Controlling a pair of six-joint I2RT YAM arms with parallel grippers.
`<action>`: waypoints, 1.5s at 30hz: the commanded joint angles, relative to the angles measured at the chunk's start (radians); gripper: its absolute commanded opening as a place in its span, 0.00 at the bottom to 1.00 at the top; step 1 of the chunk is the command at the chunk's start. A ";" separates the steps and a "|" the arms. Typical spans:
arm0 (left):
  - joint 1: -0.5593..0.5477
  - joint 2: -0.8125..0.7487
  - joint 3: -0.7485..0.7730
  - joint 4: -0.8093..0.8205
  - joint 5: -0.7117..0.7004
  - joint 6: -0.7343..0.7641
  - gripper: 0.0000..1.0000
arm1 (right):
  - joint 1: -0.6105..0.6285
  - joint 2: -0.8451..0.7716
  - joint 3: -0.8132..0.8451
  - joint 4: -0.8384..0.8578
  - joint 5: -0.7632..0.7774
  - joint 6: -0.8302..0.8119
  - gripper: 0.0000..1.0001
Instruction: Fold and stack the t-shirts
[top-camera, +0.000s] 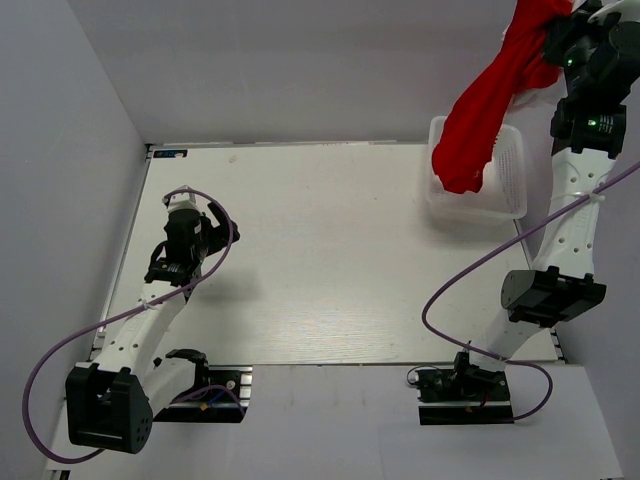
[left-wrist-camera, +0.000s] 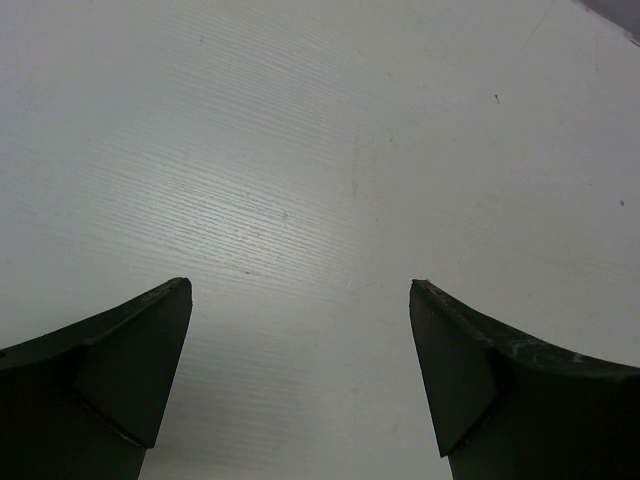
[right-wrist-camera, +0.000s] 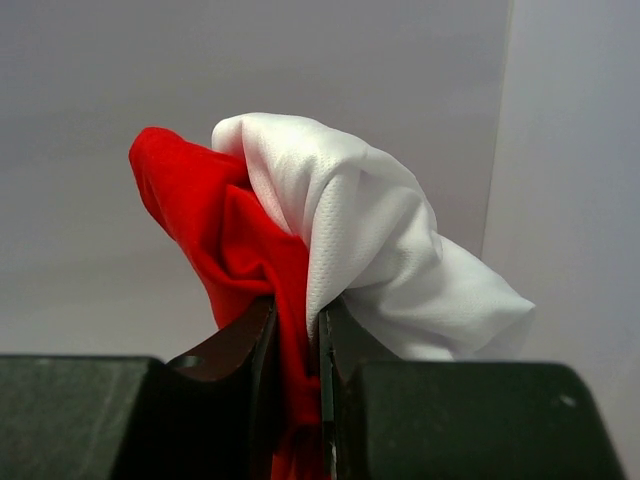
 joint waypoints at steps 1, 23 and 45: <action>0.002 -0.025 0.002 0.019 0.006 0.000 1.00 | 0.008 -0.036 0.076 0.157 -0.041 0.030 0.00; 0.002 -0.027 0.004 -0.010 -0.040 -0.009 1.00 | 0.565 -0.082 -0.484 0.117 0.155 -0.167 0.00; 0.002 -0.016 -0.015 0.035 0.035 -0.019 1.00 | 0.910 -0.246 -1.069 0.011 0.192 -0.122 0.90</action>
